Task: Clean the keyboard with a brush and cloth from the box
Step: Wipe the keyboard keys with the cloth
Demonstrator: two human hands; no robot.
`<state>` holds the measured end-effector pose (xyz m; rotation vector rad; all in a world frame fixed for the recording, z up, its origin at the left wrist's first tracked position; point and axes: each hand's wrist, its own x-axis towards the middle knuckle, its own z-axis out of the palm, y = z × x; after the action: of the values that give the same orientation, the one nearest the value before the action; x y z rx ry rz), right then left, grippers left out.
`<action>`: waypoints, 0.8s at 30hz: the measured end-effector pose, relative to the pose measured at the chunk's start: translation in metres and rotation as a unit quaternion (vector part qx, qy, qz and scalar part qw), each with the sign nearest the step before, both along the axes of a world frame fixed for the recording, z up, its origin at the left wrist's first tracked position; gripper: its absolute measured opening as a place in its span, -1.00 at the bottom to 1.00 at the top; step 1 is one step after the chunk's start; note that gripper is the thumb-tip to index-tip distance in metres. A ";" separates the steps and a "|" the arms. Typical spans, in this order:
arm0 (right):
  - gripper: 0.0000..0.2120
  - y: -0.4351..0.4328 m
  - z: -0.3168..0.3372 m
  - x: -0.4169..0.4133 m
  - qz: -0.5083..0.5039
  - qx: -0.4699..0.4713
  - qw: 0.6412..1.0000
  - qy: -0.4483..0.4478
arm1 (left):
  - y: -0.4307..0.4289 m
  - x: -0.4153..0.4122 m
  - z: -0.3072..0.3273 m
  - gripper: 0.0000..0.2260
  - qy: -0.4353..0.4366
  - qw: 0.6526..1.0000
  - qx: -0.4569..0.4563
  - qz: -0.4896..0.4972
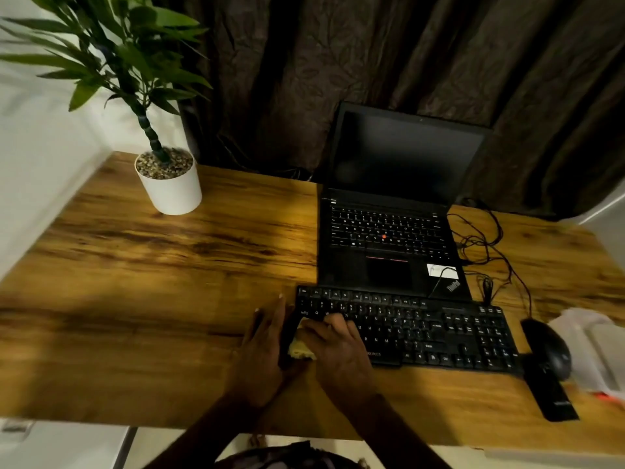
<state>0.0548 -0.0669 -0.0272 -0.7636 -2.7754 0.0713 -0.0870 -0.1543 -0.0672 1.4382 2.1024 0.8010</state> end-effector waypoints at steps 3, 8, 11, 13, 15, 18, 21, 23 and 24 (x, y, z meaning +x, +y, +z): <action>-0.56 0.002 0.000 -0.011 -0.031 -0.013 0.999 0.001 | 0.001 -0.002 -0.007 0.01 0.010 1.000 0.003 0.006; -0.49 -0.019 -0.006 0.000 -0.027 0.001 1.000 0.000 | 0.001 -0.007 -0.017 -0.01 0.064 0.996 0.036 -0.050; -0.51 -0.029 -0.009 0.012 -0.019 -0.012 0.999 0.029 | 0.000 -0.003 -0.005 0.05 0.105 0.988 0.102 -0.056; -0.45 -0.033 -0.012 0.014 -0.026 -0.039 0.998 0.036 | -0.002 -0.001 -0.002 0.06 0.090 0.990 0.094 -0.056; -0.47 -0.036 -0.016 0.012 -0.038 -0.057 0.997 0.020 | -0.004 -0.004 -0.009 0.05 0.074 0.994 0.053 -0.058; -0.63 -0.039 -0.018 0.011 -0.037 -0.057 0.998 -0.001 | -0.004 -0.007 -0.016 0.02 0.102 0.991 0.030 -0.086; -0.61 -0.041 -0.018 0.017 -0.037 -0.038 0.999 -0.010 | -0.003 -0.006 -0.015 -0.10 0.169 0.976 0.078 -0.115; -0.60 -0.041 -0.018 0.027 -0.054 -0.028 0.998 -0.008 | -0.002 -0.005 -0.014 -0.22 0.173 0.974 0.092 -0.111; -0.60 -0.040 -0.017 0.034 -0.065 -0.023 0.998 -0.004 | -0.002 -0.005 -0.014 -0.26 0.170 0.976 0.087 -0.106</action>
<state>0.0885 -0.1069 -0.0445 -0.9549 -2.7324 0.1076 -0.0917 -0.1562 -0.0811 1.9760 2.1086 0.7078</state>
